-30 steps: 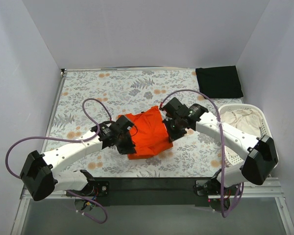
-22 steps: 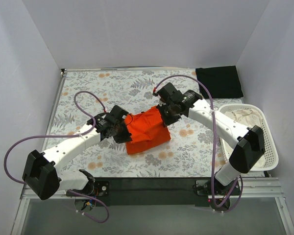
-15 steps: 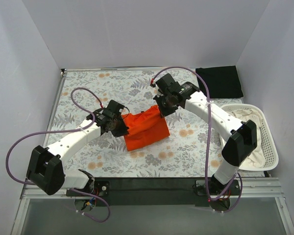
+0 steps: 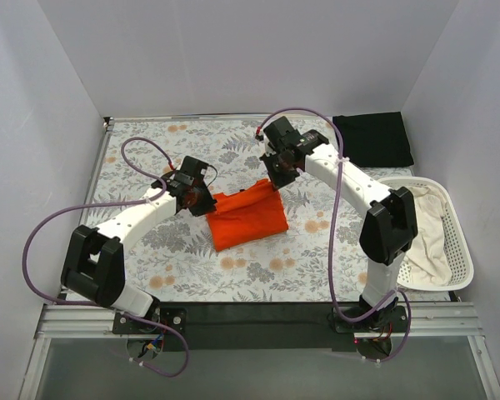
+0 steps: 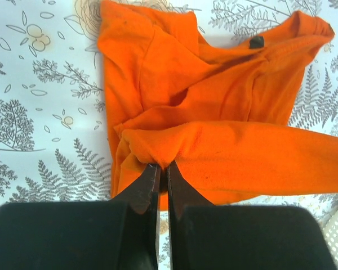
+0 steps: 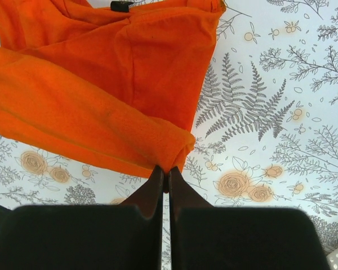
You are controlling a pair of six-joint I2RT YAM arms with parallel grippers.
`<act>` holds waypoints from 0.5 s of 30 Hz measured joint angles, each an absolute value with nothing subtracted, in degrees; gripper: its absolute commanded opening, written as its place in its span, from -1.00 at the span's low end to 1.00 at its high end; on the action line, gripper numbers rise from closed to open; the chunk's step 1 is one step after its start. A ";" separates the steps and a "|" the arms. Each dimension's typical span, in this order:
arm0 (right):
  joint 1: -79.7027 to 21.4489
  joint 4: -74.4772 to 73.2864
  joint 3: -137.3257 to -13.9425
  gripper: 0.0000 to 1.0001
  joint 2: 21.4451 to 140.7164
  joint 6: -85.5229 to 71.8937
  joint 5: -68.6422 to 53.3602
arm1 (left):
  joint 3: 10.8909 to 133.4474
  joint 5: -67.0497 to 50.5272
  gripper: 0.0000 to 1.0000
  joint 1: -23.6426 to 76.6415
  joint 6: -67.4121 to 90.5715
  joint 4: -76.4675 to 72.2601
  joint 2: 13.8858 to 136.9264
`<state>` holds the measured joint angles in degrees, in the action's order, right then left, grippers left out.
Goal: Fold and stack the t-shirts
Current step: Fold the tshirt
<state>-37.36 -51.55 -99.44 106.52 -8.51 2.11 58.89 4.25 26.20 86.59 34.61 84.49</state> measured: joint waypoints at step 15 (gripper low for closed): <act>-36.23 -45.65 -99.46 -0.97 114.06 -5.93 1.69 | 58.46 4.56 -1.00 23.66 86.28 29.08 90.96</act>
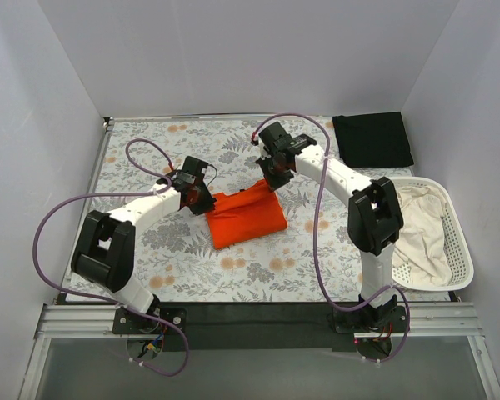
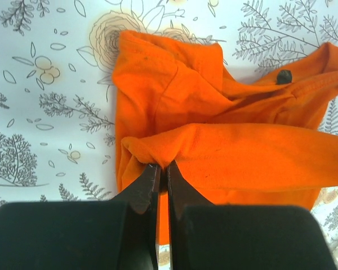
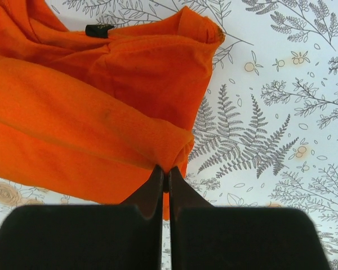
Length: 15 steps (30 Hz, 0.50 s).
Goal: Fold and stack the t-shirts
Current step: Fold the tshirt
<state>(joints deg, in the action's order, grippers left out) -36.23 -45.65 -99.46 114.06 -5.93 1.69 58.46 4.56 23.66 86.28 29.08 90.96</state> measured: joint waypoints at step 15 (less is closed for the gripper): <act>-34.50 -37.32 -92.29 -0.35 113.51 -7.79 2.81 | 58.11 6.24 0.35 23.05 83.18 25.12 92.60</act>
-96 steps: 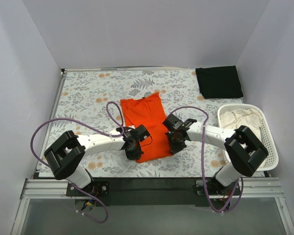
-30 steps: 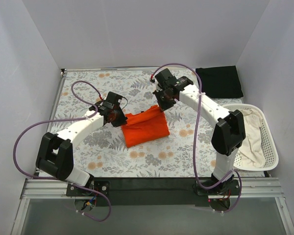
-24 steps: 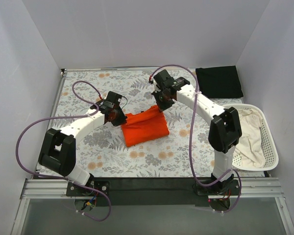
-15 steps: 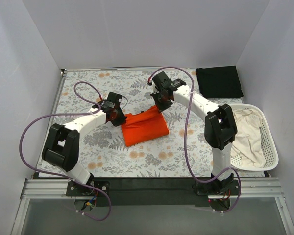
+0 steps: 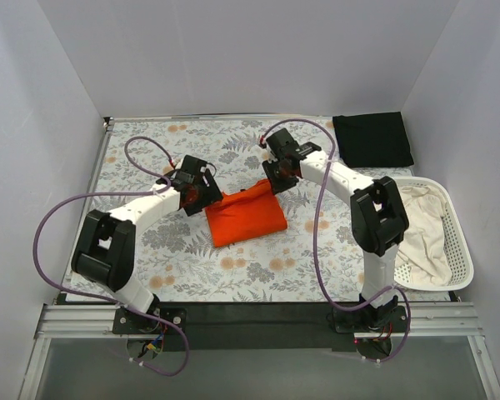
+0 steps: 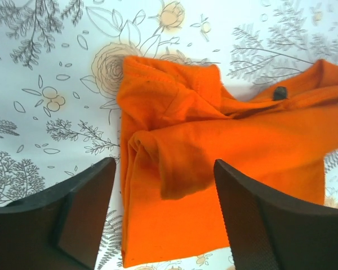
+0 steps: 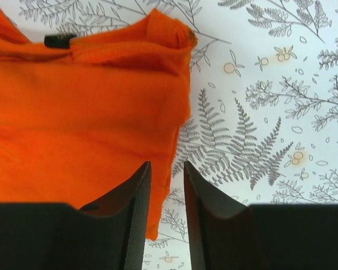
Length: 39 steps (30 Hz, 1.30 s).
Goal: Fold and stack the t-shirts
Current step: Fold the tshirt
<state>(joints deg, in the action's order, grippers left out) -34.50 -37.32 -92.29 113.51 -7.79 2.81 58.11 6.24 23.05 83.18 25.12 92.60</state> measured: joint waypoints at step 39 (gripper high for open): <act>-31.29 -17.26 -92.55 -0.30 119.28 -7.68 -9.21 | 62.30 9.30 -0.08 16.93 88.03 20.58 100.42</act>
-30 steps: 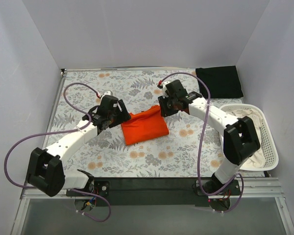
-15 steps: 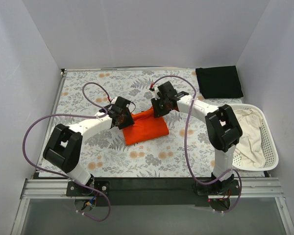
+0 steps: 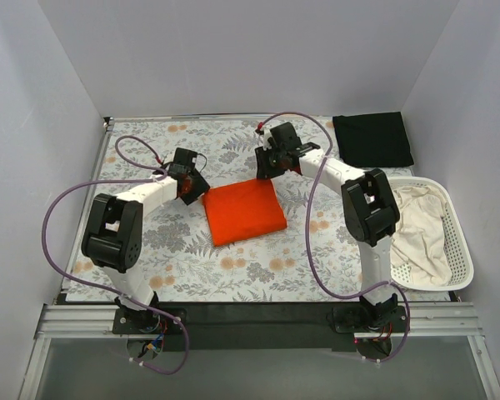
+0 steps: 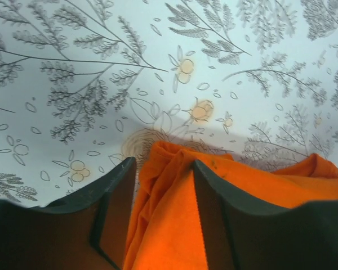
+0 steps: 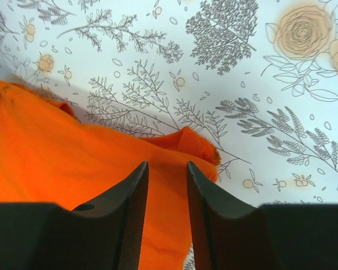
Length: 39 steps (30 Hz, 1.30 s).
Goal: Fold and stack the t-shirts
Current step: Fold the tshirt
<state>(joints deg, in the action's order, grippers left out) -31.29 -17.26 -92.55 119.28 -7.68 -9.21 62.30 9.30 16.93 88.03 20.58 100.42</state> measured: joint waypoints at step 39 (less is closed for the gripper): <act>-21.04 9.41 -74.59 -0.27 116.31 -25.54 -39.81 | 58.57 -9.93 0.14 13.54 87.94 3.42 99.81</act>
